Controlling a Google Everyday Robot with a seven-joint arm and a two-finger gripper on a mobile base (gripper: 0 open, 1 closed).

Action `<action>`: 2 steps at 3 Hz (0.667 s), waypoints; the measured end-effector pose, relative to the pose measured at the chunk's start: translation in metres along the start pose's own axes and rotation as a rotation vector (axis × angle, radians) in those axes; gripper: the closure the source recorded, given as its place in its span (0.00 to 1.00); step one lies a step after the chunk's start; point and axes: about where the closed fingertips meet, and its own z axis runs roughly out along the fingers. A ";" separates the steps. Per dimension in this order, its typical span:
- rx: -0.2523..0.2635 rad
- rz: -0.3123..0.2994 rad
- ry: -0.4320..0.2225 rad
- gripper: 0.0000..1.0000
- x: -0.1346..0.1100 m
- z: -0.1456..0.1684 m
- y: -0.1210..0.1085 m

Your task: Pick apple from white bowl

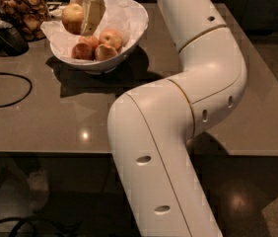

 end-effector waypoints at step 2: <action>-0.010 0.022 -0.017 1.00 -0.020 -0.026 0.018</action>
Offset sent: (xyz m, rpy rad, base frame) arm -0.1187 -0.0204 -0.0078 -0.0124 0.0539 -0.0084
